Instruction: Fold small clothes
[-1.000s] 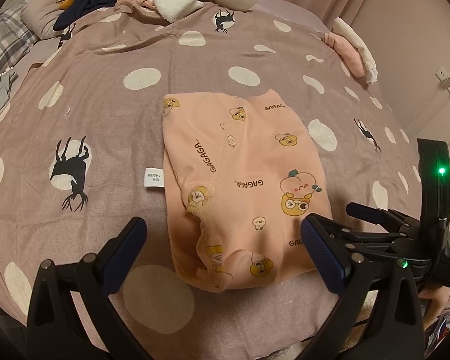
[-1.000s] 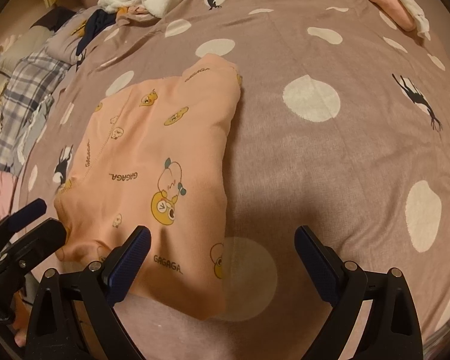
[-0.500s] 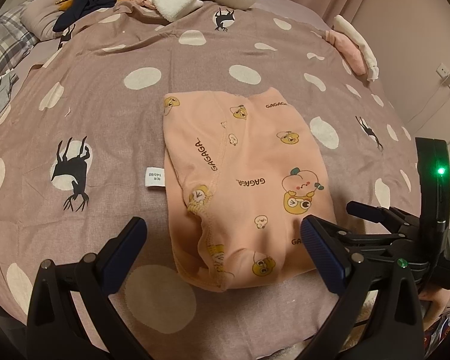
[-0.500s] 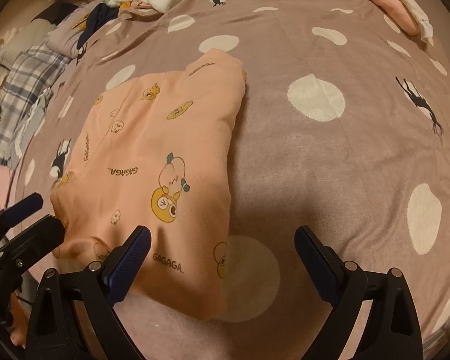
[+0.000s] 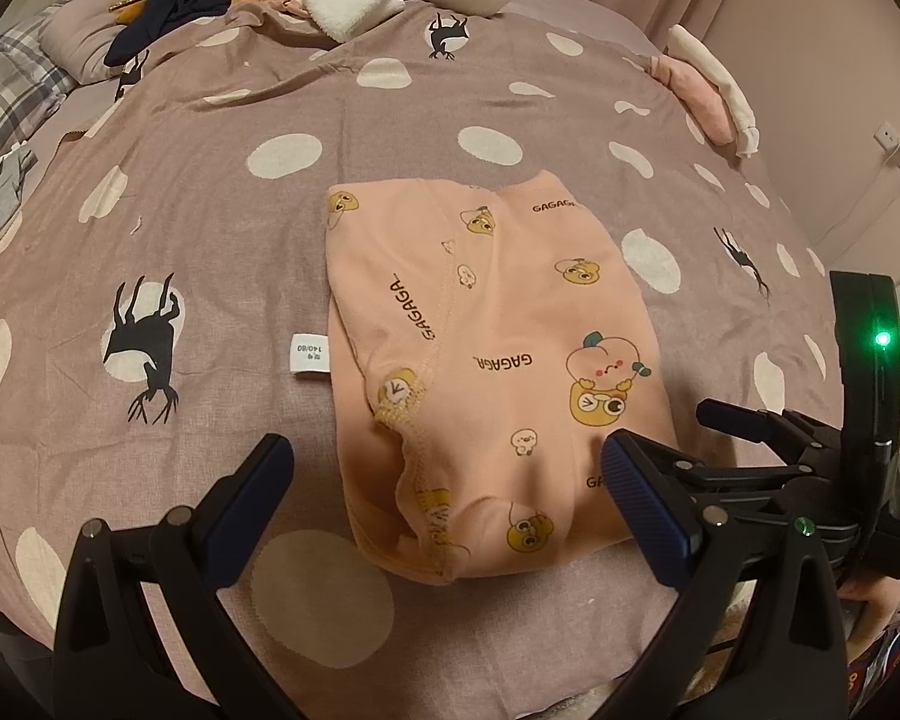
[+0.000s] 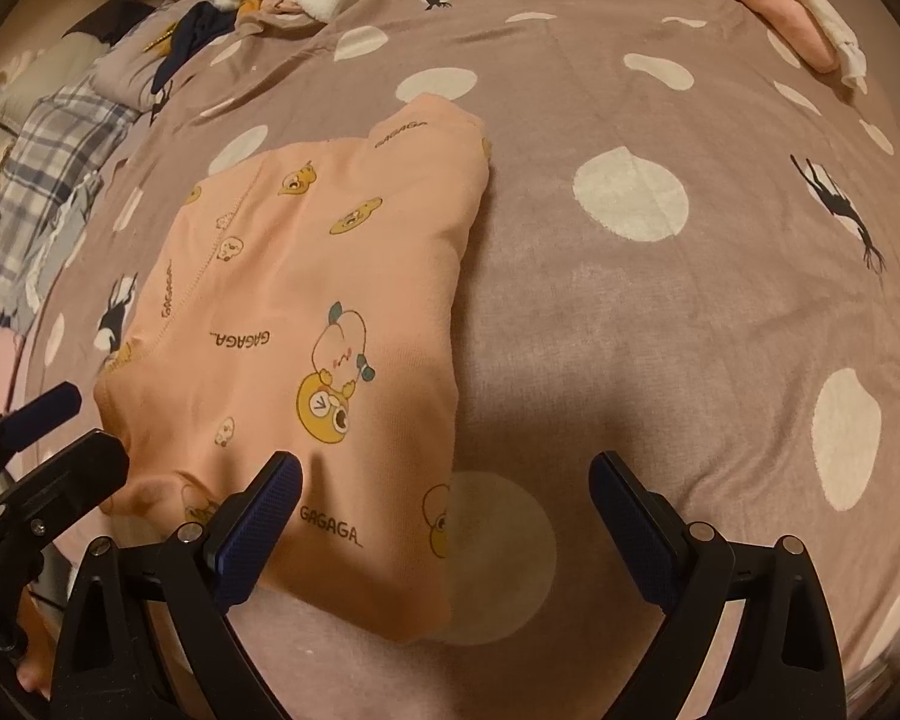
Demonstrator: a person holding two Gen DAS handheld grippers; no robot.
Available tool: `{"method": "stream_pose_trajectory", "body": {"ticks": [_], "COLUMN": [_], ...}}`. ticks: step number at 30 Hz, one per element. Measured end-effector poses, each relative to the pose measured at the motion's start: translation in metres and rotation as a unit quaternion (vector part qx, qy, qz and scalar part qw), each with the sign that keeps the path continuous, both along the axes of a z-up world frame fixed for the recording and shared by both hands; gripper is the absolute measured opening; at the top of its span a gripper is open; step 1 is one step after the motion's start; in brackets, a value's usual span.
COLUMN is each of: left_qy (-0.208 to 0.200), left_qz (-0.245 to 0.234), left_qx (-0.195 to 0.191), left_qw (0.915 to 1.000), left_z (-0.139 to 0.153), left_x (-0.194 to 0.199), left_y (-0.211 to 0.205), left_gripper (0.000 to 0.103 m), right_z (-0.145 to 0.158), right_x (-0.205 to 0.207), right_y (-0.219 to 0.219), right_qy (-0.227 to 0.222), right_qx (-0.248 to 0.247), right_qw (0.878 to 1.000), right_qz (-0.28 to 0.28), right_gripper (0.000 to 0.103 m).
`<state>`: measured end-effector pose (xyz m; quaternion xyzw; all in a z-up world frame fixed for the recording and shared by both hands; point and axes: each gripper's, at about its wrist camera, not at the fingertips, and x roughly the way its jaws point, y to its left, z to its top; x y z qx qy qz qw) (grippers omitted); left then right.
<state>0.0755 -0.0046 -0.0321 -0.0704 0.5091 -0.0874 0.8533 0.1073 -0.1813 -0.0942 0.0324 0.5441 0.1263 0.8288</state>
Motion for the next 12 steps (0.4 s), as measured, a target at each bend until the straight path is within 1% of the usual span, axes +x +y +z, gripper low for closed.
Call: {"method": "stream_pose_trajectory", "body": {"ticks": [6, 8, 11, 12], "left_qy": [-0.004, -0.011, -0.027, -0.03], "left_qz": [0.003, 0.003, 0.003, 0.003], "left_qx": [0.004, 0.01, 0.029, 0.029], "left_qw": [1.0, 0.9999, 0.9992, 0.9991], "left_z": [-0.0006, 0.0002, 0.0032, 0.004], "left_x": [-0.0001, -0.0006, -0.0024, -0.0027], "left_y": [-0.0004, -0.0003, -0.0021, -0.0017], "left_gripper": [0.102, 0.102, 0.102, 0.102], "right_z": [-0.0008, -0.0007, -0.0011, -0.0015], "right_x": [0.0, 0.0003, 0.0004, 0.0008], "right_y": [0.0039, 0.0042, 0.0035, 0.0029], "right_qy": [0.001, 0.001, 0.001, 0.002], "right_qx": [-0.007, -0.006, -0.008, -0.009], "right_qw": [1.0, 1.0, 1.0, 1.0], "right_qz": [0.005, 0.006, 0.003, 0.002], "right_gripper": [0.096, 0.096, 0.096, 0.096]}}
